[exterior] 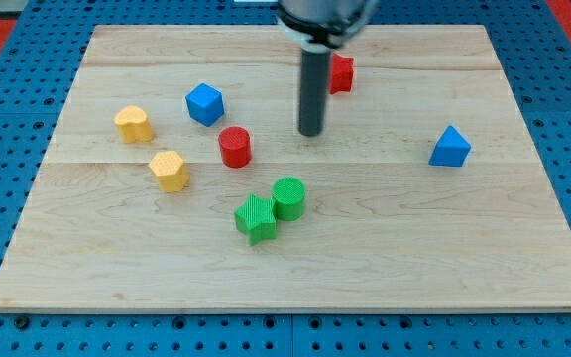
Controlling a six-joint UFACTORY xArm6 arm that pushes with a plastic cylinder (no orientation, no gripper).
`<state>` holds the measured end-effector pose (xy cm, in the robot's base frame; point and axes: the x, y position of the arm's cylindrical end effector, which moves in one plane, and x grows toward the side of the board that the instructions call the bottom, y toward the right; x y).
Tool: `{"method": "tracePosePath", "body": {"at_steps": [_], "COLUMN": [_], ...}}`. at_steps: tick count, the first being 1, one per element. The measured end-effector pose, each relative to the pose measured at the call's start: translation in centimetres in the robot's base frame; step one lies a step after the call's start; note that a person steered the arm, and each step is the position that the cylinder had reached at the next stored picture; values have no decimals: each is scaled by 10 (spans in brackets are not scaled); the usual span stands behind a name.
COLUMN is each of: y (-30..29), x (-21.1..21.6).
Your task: Push the blue cube into the blue triangle
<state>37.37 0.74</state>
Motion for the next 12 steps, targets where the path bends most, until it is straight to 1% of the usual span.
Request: {"method": "tracePosePath", "body": {"at_steps": [2,3,4,6,7,8,9,10,12], "y": [-94,-157,-157,-78,-81,-107,-91,-40,35], "x": [-82,-85,-46,-28,-3,-3,14,21,25]}}
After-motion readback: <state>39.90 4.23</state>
